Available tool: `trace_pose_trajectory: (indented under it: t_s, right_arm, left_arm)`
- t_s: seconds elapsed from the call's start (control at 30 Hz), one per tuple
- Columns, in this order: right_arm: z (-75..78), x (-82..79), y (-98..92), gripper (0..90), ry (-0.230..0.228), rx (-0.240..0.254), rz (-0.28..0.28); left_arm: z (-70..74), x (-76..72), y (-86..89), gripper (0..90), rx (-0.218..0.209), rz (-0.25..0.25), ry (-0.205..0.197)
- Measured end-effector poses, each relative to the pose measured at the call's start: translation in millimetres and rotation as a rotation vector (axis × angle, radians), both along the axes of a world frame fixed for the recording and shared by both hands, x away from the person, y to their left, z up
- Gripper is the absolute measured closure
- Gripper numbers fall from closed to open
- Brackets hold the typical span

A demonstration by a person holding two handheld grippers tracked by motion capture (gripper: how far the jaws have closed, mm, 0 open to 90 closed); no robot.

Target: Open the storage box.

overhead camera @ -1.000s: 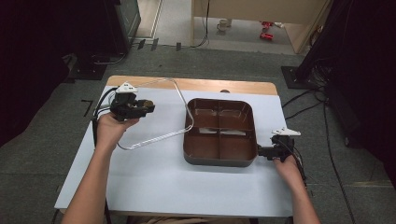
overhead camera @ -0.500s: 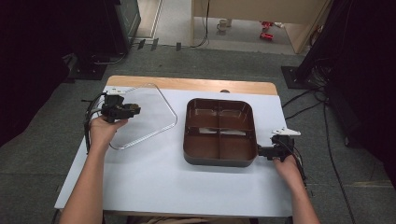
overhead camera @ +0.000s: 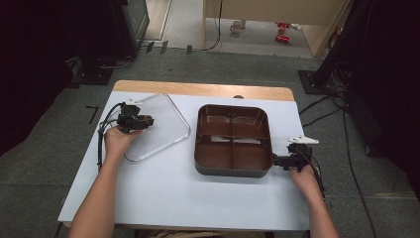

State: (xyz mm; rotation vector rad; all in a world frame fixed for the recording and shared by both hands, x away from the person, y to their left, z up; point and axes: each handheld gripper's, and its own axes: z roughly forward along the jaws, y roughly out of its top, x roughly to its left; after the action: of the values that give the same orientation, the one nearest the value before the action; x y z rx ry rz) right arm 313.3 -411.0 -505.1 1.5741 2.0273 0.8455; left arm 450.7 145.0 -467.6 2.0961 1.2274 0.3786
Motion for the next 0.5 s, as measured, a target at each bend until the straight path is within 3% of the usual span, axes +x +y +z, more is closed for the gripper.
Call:
trace_pose_trajectory:
  t_s: [0.5]
  right_arm:
    - [0.0,-0.2,0.2,0.0,-0.001,-0.001,0.0]
  left_arm:
    - [-6.2,2.0,0.4,58.0,-0.02,-0.001,-0.002]
